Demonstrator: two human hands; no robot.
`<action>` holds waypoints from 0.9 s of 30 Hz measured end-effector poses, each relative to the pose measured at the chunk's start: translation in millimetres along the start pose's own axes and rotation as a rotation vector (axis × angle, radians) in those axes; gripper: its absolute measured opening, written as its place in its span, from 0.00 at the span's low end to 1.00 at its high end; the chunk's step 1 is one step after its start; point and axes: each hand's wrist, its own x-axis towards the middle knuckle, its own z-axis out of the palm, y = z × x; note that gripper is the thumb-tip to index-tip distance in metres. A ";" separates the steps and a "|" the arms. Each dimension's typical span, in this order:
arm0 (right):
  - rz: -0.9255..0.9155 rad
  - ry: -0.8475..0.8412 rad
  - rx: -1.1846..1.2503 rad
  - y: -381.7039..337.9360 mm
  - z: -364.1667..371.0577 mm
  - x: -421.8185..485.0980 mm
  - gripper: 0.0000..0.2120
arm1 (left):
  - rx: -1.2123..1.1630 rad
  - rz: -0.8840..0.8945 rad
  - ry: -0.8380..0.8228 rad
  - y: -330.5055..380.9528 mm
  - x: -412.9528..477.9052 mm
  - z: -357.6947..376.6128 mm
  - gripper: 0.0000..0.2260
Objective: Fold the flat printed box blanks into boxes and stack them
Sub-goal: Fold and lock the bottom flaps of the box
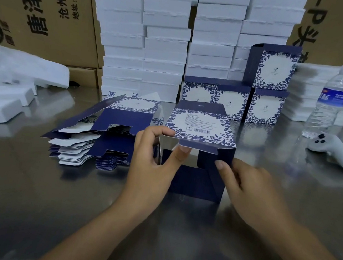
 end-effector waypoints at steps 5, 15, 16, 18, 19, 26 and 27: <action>0.017 -0.044 0.015 0.5 -4.3 0.4 0.23 | 0.017 0.000 0.008 -0.9 0.4 0.2 0.21; 0.034 -0.062 0.064 3.1 -1.9 2.1 0.25 | 0.004 0.002 -0.001 -3.8 0.9 0.4 0.20; 0.039 -0.099 0.070 4.6 -1.5 2.2 0.24 | -0.005 0.003 0.001 -3.6 1.3 0.1 0.20; 0.030 -0.179 0.021 7.3 1.2 1.3 0.22 | -0.012 0.005 0.003 -3.6 2.1 -0.1 0.20; 0.026 -0.203 0.000 7.6 2.7 0.6 0.22 | -0.011 0.004 0.003 -3.7 2.1 -0.1 0.20; 0.035 -0.163 -0.013 4.4 4.0 0.8 0.21 | -0.004 -0.002 -0.003 -4.3 1.0 -0.3 0.20; 0.039 -0.173 -0.012 4.5 3.6 0.9 0.22 | -0.008 -0.003 0.000 -4.0 1.1 -0.4 0.20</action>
